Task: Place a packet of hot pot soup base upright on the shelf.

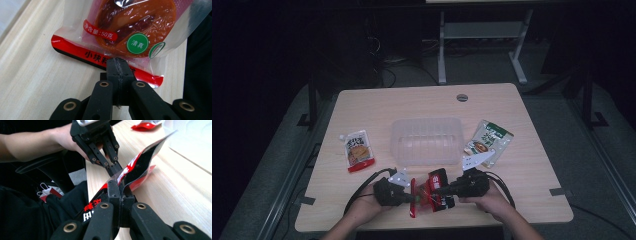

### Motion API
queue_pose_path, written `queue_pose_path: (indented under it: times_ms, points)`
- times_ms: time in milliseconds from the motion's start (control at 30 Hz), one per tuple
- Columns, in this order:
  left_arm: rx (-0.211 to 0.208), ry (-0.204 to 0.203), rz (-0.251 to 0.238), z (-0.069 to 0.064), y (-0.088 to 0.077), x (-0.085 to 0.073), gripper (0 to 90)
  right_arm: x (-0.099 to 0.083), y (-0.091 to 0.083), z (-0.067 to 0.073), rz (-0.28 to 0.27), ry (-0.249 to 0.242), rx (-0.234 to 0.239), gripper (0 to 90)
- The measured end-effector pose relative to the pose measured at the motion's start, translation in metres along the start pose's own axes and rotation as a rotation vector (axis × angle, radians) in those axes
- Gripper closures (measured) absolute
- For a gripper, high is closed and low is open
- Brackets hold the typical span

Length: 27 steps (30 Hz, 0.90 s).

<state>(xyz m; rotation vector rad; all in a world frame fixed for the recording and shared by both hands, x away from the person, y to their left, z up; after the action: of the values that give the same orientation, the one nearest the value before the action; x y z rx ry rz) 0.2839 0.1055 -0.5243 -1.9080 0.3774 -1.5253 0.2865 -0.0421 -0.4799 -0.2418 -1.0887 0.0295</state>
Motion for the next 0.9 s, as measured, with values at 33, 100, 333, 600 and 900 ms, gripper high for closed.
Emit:
queue_pose_path:
  times_ms: [33, 100, 333, 600, 900]
  points:
    - [0.010, -0.001, -0.031, 0.000, -0.002, 0.005, 89.7, 0.003, -0.002, 0.003, -0.008, -0.002, 0.006, 90.0]
    - [0.015, -0.004, -0.048, 0.001, -0.005, 0.008, 89.7, 0.005, -0.003, 0.004, -0.018, -0.006, 0.007, 90.0]
    - [0.015, -0.011, -0.154, -0.003, -0.012, 0.027, 89.6, 0.018, 0.000, 0.017, -0.064, -0.031, 0.044, 90.0]
    - [0.017, -0.007, -0.175, -0.005, -0.019, 0.029, 81.1, 0.022, -0.002, 0.022, -0.072, -0.057, 0.035, 90.0]
    - [0.007, -0.049, -0.171, -0.006, -0.038, 0.019, 59.9, 0.040, -0.013, 0.022, -0.100, -0.100, -0.001, 90.0]
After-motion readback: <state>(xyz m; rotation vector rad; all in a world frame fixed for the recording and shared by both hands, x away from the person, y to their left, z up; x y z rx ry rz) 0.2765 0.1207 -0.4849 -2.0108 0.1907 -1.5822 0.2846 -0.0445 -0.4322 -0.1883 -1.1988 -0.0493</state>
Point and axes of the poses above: each handheld gripper's, and its own axes: y roughly forward along the jaws, x roughly out of its top, z roughly to its left, the point moved 9 cm from there along y, roughly forward along the jaws, and after that the axes turned 14 degrees about -z, right-handed, at the moved point
